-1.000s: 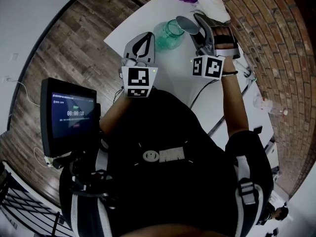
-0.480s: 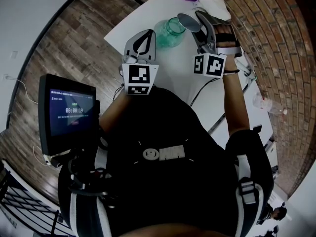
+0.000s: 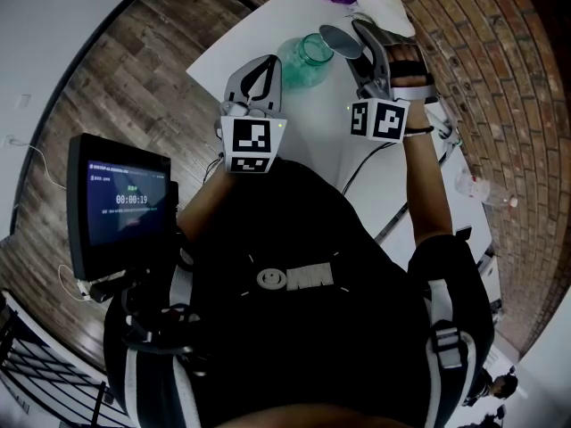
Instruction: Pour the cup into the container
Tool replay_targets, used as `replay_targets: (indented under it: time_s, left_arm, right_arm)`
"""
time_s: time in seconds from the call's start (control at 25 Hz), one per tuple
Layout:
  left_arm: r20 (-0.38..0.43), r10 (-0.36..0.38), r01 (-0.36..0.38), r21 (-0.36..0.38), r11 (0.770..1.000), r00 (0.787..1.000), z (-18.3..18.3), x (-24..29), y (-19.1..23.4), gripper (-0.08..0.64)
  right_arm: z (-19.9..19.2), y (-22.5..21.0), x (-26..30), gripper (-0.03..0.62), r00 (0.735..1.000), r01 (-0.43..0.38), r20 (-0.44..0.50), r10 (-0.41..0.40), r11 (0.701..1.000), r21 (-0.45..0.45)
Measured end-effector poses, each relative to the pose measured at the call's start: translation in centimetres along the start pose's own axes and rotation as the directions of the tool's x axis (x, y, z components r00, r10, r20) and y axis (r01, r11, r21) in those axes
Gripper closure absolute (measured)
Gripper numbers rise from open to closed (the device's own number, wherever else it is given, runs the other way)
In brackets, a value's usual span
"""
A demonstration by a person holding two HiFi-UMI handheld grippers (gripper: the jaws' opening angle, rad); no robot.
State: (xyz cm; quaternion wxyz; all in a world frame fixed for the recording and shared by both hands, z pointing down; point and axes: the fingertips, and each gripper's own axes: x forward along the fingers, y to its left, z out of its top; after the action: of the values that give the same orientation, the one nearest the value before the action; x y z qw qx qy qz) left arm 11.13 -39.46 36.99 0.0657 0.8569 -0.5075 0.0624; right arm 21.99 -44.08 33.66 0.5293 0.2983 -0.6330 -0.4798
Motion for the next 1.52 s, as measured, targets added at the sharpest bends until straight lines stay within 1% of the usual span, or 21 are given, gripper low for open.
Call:
replay_targets:
  time_s: [0.6,0.96,1.52]
  left_arm:
    - [0.001,0.01,-0.01,-0.017,1.0,1.0,-0.1,-0.2,0.6,0.566]
    - [0.005,0.011,-0.011,-0.018,1.0,1.0,0.2,0.0,0.8,0.566]
    - [0.008,0.007,-0.007,-0.024,1.0,1.0,0.1,0.1,0.7,0.566]
  right_arm:
    - [0.1,-1.4,-0.3,0.331,1.0,0.014,0.01,-0.013,0.997,-0.071]
    - [0.1,-2.1,-0.4,0.331,1.0,0.025,0.012,-0.024,0.996,-0.085]
    - [0.4,-3.4,-0.8,0.331,0.999,0.046,0.021,-0.044,0.987,-0.151]
